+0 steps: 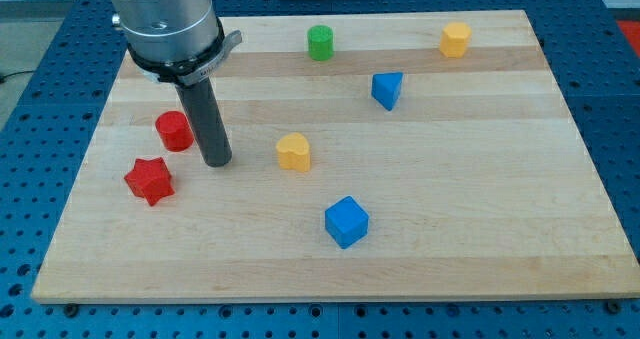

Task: Place the yellow heart diagonal to the red blocks

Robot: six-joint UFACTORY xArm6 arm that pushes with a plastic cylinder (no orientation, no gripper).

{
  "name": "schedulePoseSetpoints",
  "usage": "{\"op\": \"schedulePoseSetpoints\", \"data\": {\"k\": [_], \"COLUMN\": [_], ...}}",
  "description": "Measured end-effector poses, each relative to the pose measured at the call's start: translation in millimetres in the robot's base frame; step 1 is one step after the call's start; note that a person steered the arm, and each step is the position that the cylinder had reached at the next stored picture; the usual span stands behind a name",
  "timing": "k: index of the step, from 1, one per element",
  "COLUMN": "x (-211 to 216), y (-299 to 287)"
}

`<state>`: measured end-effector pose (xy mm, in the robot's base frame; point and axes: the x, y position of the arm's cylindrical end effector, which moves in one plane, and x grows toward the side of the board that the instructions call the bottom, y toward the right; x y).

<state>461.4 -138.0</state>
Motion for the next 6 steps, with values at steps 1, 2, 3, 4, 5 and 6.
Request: {"op": "schedulePoseSetpoints", "data": {"k": [1, 2, 3, 4, 5, 6], "x": [0, 21, 45, 45, 28, 2], "y": [0, 17, 38, 89, 79, 81]}}
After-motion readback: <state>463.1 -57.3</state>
